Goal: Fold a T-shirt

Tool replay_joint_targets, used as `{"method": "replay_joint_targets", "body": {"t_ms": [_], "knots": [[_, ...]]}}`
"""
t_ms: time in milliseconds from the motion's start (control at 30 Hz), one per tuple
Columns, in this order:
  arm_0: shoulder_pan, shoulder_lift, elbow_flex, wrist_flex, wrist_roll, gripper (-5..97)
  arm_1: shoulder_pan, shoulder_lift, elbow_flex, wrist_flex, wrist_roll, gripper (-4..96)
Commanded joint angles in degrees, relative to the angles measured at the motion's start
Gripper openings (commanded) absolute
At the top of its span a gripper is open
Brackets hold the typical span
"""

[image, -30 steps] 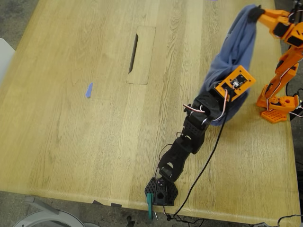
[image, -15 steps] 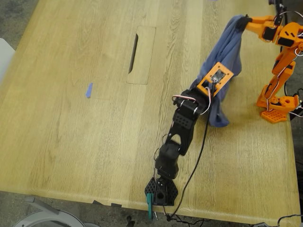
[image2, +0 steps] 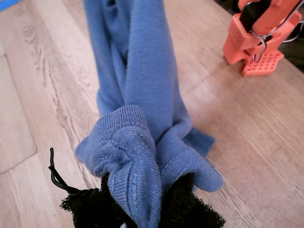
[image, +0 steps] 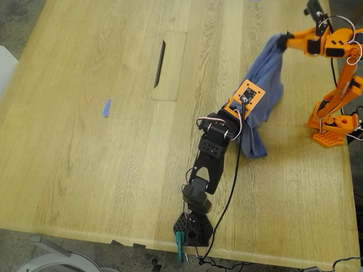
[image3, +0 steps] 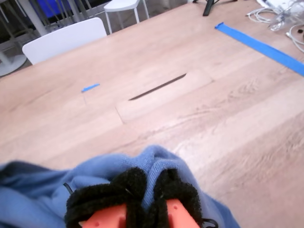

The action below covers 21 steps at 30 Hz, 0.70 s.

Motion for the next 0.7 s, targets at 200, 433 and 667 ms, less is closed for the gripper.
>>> {"method": "replay_joint_targets", "body": {"t_ms": [200,433,667], "knots": [[-8.79,18.63,22.41,-19.34,0.35,0,0.44,20.83,42.19,-24.70,0.26,0.3],[-15.82,27.16,41.04,-36.74,0.70,0,0.79,23.47,61.00,-46.14,0.26,0.7],[-20.30,36.83,59.15,-43.86,0.79,0,2.11,20.65,74.62,-60.64,0.53,0.9]]}}
